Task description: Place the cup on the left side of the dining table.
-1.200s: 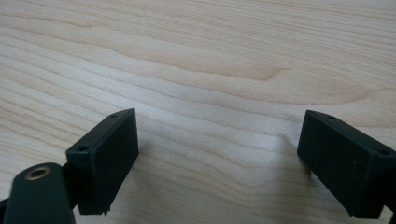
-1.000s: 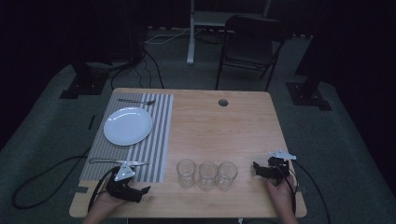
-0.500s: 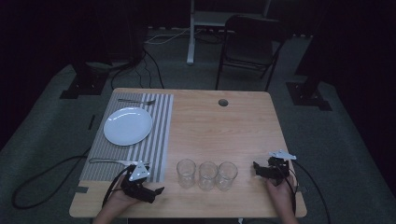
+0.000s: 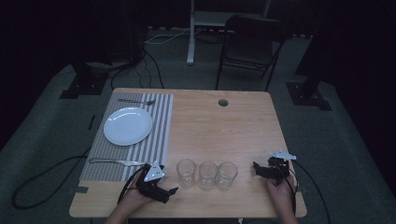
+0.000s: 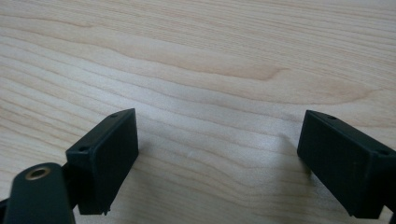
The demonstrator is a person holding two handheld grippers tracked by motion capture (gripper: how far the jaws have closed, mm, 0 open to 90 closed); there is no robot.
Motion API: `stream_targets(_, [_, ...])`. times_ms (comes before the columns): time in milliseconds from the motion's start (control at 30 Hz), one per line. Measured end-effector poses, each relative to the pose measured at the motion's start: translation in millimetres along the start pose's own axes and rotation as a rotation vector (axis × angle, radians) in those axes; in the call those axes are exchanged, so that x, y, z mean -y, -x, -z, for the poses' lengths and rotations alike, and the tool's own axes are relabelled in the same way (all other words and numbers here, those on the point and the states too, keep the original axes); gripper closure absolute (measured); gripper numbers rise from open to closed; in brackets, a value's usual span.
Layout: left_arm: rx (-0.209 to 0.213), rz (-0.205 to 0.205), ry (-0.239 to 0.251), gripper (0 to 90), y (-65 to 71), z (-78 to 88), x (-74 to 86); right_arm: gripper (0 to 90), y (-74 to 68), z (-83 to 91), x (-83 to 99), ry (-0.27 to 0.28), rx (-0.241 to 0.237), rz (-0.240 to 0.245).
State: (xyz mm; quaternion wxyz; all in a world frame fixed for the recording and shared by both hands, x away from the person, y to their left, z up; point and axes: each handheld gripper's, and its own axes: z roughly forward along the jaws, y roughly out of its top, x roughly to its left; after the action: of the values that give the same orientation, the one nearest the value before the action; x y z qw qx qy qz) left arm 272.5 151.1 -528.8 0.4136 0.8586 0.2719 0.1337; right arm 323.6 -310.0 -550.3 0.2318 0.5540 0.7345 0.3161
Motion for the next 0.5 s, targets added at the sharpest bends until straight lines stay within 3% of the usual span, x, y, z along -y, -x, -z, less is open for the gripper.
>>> stream_targets(67, [0.006,-0.008,0.033,0.4,1.8,-1.7,-2.4,12.1,0.0,0.0,0.0,0.000,0.000,0.000])
stream_targets(100, [-0.011,-0.014,0.045,0.4,3.3,-2.6,-3.4,12.0,0.0,0.0,0.0,0.000,0.000,0.000])
stream_targets(167, [0.004,-0.016,0.070,0.4,5.0,-4.0,-5.1,12.1,0.0,0.0,0.0,0.000,0.000,0.000])
stream_targets(333, [0.017,-0.023,0.081,0.4,8.7,-9.2,-9.9,12.0,0.0,0.0,0.0,0.000,0.000,0.000])
stream_targets(500, [0.024,-0.018,0.124,1.8,12.5,-13.9,-17.1,12.1,0.0,0.0,0.0,0.000,0.000,0.000])
